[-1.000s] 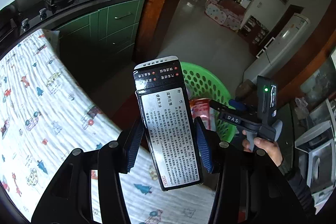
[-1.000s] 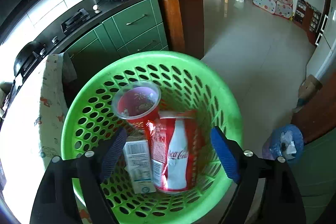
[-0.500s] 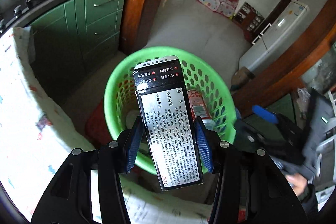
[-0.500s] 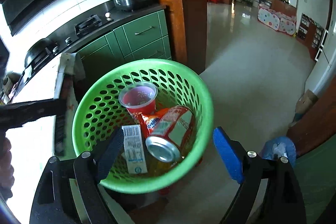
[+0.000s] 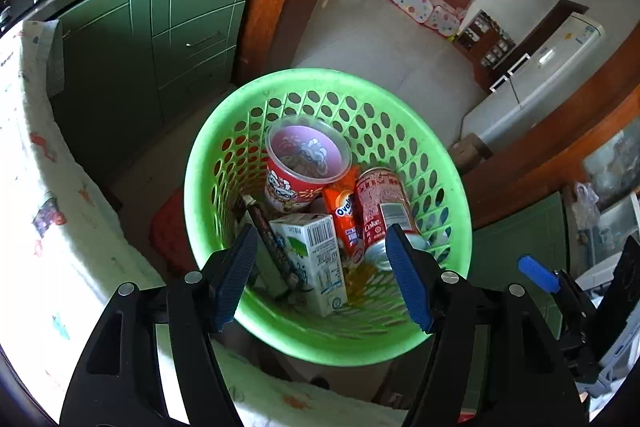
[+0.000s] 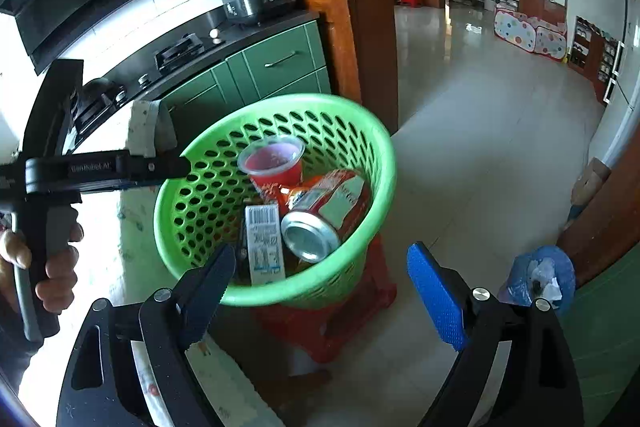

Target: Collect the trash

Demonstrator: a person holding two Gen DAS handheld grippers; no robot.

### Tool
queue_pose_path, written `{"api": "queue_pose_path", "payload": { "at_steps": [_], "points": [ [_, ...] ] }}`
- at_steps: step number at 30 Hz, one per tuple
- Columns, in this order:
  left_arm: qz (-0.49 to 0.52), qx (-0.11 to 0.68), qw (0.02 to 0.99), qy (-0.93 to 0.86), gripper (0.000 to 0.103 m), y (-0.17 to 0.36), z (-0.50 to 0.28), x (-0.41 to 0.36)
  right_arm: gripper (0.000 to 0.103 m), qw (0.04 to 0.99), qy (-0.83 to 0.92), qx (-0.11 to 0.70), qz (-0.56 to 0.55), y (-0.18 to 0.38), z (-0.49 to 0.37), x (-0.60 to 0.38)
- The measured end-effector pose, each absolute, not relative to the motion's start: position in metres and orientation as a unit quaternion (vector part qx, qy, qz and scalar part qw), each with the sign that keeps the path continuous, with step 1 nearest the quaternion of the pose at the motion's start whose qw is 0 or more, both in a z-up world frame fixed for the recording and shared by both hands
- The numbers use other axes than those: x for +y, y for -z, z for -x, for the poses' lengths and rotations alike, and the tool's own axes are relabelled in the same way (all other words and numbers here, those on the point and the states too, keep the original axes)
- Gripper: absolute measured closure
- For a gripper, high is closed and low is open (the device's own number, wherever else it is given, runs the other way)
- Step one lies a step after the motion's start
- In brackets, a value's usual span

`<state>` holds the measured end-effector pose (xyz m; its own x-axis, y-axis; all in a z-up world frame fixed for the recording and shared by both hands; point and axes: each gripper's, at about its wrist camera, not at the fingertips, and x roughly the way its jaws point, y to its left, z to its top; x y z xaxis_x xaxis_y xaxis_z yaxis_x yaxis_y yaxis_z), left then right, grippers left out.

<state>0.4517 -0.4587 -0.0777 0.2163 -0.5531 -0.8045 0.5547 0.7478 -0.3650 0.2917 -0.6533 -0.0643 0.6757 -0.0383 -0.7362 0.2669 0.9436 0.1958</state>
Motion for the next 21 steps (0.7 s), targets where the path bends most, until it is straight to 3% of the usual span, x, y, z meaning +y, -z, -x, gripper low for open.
{"api": "queue_pose_path", "payload": {
  "at_steps": [21],
  "points": [
    [-0.045,0.429,0.844,0.319,0.014,0.021,-0.353,-0.343,0.012,0.914,0.084,0.385,-0.098,0.048,-0.222,-0.554]
  ]
}}
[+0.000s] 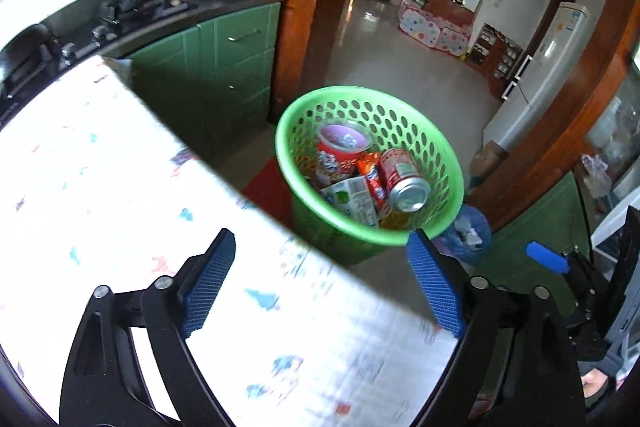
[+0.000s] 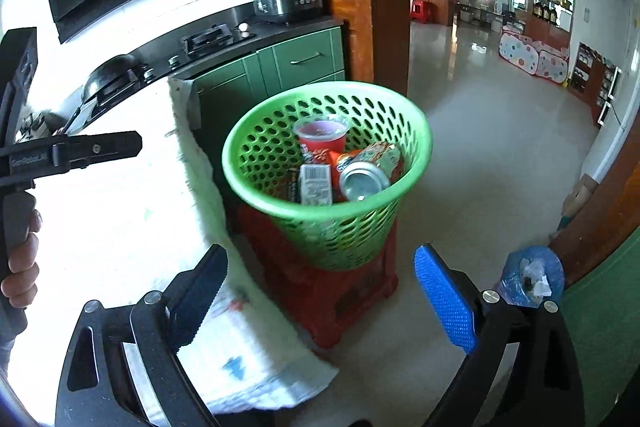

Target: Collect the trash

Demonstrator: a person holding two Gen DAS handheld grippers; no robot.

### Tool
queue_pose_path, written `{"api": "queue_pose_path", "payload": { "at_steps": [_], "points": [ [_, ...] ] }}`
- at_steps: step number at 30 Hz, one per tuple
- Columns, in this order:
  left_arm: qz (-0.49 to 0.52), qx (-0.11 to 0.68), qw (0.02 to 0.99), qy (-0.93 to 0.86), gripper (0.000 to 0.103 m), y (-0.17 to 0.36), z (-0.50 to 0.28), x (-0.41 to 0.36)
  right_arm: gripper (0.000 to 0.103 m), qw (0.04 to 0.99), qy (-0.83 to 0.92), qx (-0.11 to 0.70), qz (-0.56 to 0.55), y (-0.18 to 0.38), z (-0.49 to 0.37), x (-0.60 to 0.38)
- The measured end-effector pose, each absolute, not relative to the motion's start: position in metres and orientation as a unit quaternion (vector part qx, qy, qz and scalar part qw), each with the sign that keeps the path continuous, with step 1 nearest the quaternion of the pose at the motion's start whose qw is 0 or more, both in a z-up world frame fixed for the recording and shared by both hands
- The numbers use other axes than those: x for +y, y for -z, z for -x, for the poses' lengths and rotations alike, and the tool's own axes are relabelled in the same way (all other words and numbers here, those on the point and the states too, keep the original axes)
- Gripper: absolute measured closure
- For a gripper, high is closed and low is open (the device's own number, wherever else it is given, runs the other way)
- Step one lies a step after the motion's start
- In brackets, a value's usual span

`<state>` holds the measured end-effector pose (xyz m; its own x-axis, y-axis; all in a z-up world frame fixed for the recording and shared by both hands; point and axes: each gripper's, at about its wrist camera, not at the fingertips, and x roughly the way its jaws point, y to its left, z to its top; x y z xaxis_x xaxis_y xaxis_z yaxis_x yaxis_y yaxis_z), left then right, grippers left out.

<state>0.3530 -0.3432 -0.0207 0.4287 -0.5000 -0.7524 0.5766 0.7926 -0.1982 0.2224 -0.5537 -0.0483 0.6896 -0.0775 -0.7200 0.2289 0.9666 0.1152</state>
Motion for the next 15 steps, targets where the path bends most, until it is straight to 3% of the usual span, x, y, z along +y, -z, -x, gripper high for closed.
{"api": "queue_pose_path", "payload": {
  "at_steps": [8,15],
  "points": [
    [-0.063,0.379,0.881,0.277,0.006,0.004,-0.308,-0.290,0.010,0.916,0.086,0.382,-0.090,0.046,-0.190,-0.517],
    [-0.084,0.352,0.897,0.255,0.005,0.000,-0.275,-0.256,0.009,0.920,0.101,0.369,-0.086,0.038,-0.158,-0.501]
  ]
}}
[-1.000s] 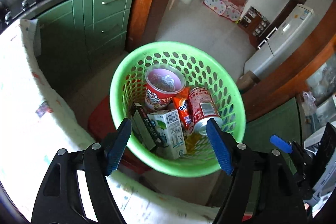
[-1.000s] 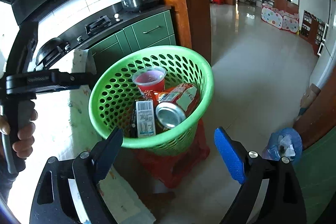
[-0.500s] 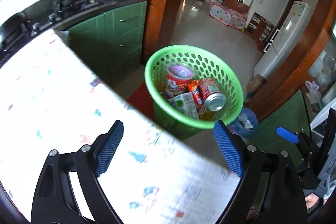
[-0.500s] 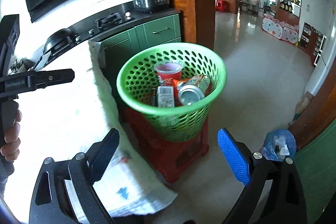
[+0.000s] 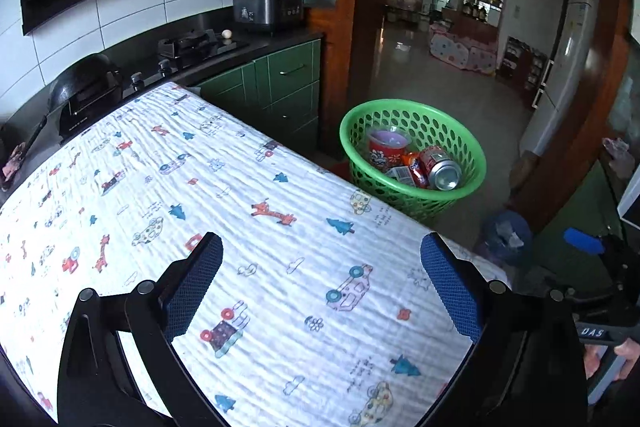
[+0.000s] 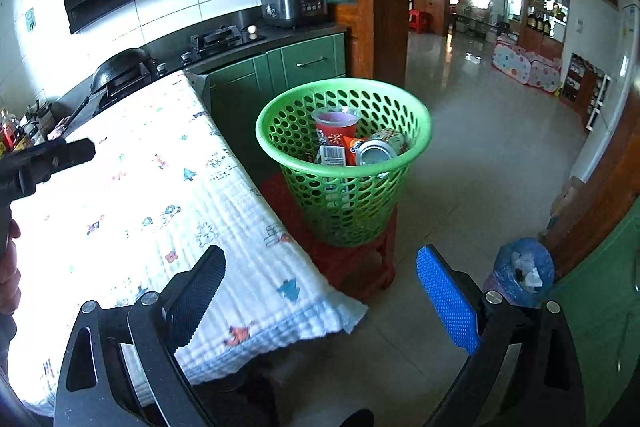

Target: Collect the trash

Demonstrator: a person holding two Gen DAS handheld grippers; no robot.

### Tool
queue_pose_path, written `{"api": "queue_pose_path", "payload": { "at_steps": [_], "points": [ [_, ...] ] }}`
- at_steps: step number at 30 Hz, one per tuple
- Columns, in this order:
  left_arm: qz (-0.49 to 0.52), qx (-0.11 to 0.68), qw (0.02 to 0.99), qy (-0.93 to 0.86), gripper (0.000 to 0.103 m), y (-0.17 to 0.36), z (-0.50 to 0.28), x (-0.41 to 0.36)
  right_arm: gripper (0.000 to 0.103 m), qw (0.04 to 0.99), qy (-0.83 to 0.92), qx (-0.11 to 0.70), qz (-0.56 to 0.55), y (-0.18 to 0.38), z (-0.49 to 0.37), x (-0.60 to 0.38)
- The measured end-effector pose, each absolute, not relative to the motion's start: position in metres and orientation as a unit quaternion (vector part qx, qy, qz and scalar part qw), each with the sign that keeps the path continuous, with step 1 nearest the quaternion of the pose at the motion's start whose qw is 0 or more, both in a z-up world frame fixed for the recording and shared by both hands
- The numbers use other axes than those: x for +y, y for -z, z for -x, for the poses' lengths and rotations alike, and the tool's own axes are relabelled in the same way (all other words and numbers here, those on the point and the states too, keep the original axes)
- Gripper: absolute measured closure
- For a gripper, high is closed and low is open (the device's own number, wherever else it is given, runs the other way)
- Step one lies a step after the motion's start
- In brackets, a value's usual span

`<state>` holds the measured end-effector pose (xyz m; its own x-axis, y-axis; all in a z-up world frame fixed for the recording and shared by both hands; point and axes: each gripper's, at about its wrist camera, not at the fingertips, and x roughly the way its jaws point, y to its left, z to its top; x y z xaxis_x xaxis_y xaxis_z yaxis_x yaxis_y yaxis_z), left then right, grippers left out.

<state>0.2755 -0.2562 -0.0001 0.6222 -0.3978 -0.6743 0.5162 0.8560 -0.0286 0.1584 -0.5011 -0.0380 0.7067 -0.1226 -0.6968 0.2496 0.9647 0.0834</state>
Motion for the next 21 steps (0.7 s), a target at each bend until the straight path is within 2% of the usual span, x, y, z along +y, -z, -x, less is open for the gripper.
{"api": "queue_pose_path", "payload": {
  "at_steps": [21],
  "points": [
    [-0.109,0.312,0.916,0.226,0.005,-0.002,-0.181,-0.205,0.008,0.940,0.126,0.307,-0.082,0.012,-0.076,-0.456]
  ]
}}
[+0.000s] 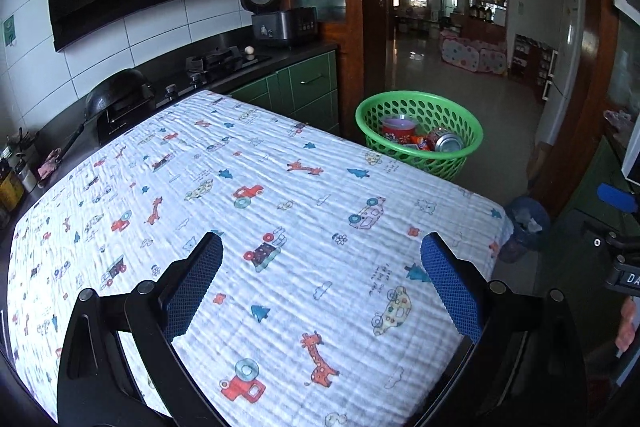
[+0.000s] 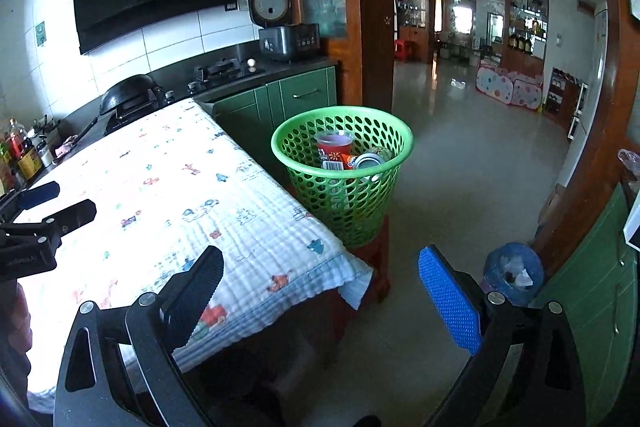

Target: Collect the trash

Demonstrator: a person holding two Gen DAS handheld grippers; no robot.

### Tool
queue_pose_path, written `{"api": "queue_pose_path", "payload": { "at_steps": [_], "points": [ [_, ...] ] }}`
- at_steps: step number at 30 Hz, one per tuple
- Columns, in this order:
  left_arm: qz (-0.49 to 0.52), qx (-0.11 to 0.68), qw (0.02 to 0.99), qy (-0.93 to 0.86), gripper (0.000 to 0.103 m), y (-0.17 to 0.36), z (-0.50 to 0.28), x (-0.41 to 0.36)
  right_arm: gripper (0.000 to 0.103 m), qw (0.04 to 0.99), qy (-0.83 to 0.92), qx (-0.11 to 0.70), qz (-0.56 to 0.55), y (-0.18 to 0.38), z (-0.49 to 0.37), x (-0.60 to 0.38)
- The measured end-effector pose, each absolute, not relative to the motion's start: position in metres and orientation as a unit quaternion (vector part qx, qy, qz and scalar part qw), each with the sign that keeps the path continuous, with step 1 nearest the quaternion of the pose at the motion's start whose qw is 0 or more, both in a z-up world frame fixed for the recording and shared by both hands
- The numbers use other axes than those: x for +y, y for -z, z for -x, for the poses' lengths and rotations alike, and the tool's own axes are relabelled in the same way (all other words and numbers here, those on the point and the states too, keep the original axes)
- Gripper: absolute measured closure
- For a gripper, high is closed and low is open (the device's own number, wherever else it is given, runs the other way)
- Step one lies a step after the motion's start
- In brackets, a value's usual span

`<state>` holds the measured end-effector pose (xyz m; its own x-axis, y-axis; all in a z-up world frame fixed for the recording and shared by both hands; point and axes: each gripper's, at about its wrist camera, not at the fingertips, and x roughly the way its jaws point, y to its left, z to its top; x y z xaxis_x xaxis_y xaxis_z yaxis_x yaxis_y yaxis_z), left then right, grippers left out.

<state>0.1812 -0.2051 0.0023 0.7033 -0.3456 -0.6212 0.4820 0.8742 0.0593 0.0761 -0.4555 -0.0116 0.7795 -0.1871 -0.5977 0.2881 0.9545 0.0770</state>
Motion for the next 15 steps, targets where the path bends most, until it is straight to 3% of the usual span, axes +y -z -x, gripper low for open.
{"api": "queue_pose_path", "payload": {
  "at_steps": [15],
  "points": [
    [-0.110,0.289,0.930,0.201,0.005,-0.004,-0.140,-0.183,0.008,0.941,0.122,0.304,-0.081,0.016,-0.047,-0.434]
  ]
}}
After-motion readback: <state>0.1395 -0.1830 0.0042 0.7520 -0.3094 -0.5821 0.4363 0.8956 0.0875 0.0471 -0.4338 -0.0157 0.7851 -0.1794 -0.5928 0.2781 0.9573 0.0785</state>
